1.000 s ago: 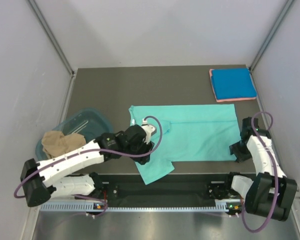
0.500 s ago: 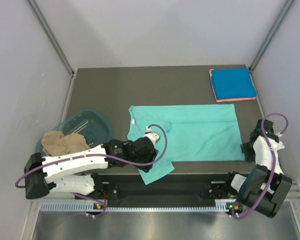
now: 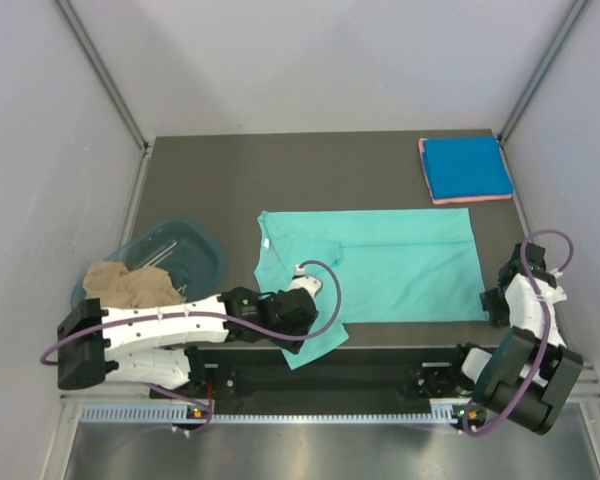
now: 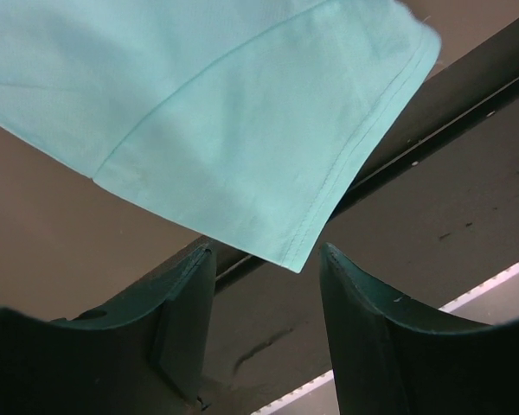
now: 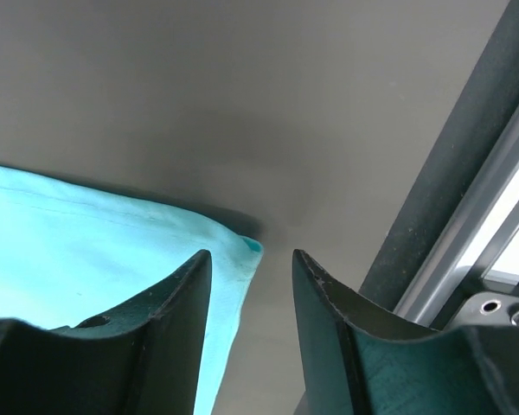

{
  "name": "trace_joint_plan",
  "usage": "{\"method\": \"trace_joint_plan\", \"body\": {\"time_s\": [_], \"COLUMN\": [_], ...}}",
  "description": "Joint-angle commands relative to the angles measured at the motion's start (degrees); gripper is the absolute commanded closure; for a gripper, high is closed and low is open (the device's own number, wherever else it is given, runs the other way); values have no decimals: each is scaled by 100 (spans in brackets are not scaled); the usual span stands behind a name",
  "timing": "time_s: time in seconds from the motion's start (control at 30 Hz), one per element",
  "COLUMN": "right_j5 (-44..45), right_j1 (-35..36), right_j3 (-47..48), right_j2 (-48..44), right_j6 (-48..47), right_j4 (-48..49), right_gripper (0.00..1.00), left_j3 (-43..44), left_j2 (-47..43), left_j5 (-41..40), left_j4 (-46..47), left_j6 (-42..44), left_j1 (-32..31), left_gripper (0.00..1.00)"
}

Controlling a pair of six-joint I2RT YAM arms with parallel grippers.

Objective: Fold and stack the t-shirts
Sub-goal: Fold the tshirt

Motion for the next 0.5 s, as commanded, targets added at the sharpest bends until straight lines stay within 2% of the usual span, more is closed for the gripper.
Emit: {"method": "trace_joint_plan", "body": {"time_s": [0.0,0.13,0.37,0.47], "right_j5": [-2,138,314,350], "right_j1": [-45,-45,-45,-45], "right_j3": [-111,-155,-190,-173], "right_j2": [32,6,-398,-443], "right_j6": [152,249,329,337], "right_j4": [-55,-82,-30,-21], "right_gripper": [58,59,76,78], "left_j3": [-244,-376,-402,-481], "left_j2": [-225,-253,238,345], "left_j5": [-40,-84,-374,-541], "left_j4": [107,-7,36,203], "left_j6": [-319,-469,-522,-539], "left_j1": [-90,-247,-608,-714], "left_gripper": [44,45,44,44]}}
